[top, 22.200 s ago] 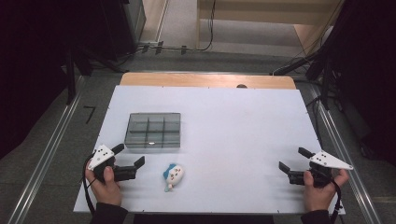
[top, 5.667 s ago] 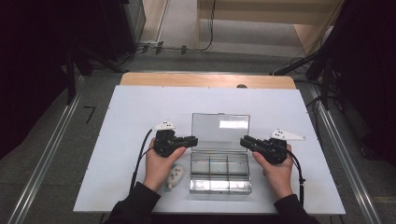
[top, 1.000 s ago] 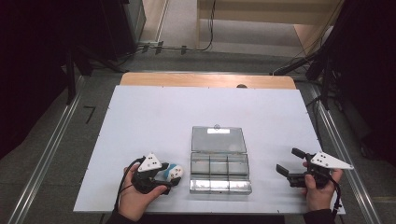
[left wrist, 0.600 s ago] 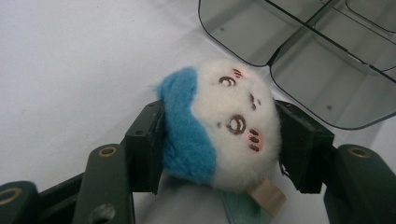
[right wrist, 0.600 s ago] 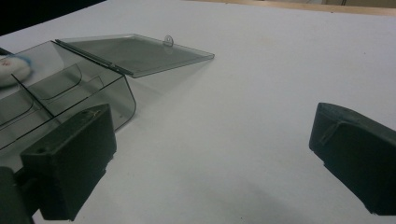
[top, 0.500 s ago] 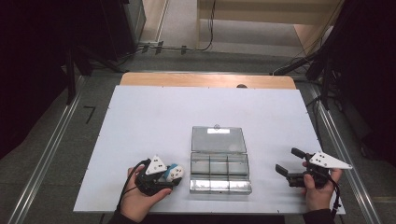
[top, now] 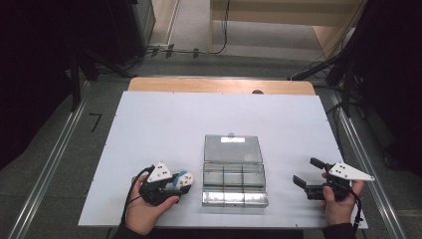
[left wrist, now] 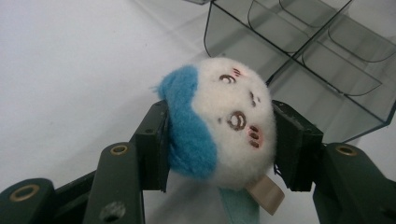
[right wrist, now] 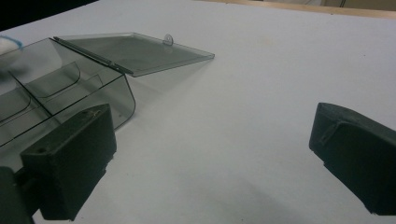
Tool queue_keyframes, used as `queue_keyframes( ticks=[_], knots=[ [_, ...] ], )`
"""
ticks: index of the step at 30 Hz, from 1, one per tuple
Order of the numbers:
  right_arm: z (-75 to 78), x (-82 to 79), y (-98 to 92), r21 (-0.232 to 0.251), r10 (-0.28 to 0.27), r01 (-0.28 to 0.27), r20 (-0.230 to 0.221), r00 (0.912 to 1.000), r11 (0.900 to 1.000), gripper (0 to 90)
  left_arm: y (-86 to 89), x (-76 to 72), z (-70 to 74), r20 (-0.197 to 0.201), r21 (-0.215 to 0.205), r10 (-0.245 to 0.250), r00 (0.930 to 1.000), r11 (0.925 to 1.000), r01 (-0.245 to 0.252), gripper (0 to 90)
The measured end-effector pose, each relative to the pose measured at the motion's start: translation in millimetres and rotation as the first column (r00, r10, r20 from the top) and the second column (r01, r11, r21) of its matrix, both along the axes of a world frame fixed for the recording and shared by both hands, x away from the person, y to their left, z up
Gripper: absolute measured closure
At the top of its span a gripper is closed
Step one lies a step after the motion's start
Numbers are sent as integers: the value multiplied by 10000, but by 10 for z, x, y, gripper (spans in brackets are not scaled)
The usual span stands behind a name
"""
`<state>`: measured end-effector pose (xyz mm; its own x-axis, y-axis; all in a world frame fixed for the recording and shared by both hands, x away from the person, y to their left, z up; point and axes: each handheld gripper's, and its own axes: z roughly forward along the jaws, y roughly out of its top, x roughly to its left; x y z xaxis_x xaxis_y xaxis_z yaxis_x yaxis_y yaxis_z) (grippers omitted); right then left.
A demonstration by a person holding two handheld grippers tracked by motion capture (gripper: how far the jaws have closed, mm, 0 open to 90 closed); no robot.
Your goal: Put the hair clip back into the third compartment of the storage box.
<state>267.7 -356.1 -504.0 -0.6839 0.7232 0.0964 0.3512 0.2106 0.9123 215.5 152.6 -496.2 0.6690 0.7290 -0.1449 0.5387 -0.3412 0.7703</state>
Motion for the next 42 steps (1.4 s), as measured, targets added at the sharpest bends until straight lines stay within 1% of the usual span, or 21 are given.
queue_keyframes(
  ticks=[6, 14, 28, 38, 42],
  knots=[
    [-3, -3, -3, 21, -51, 51, 43, 10000, 10000, 0, 25, 29, 70, 76, -303, 78, 9999, 9995, -76, 460],
    [-5, -6, 4, 4, -7, 7, 115, 9999, 10000, 0, 2, 60, 160, 119, -485, 9, 9999, 9988, -3, 461],
    [-7, -10, 12, -24, -48, 48, 103, 9999, 10000, 0, -53, 117, 264, 204, -777, -201, 9996, 9967, 216, 462],
    [-8, -8, 8, 5, -5, 5, 120, 9999, 10000, 0, -150, 188, 358, 337, -749, -462, 9984, 9960, 486, 462],
    [-8, -8, 6, 17, 4, -4, 129, 9999, 10000, 0, -200, 213, 387, 375, -797, -580, 9976, 9950, 609, 461]
  ],
)
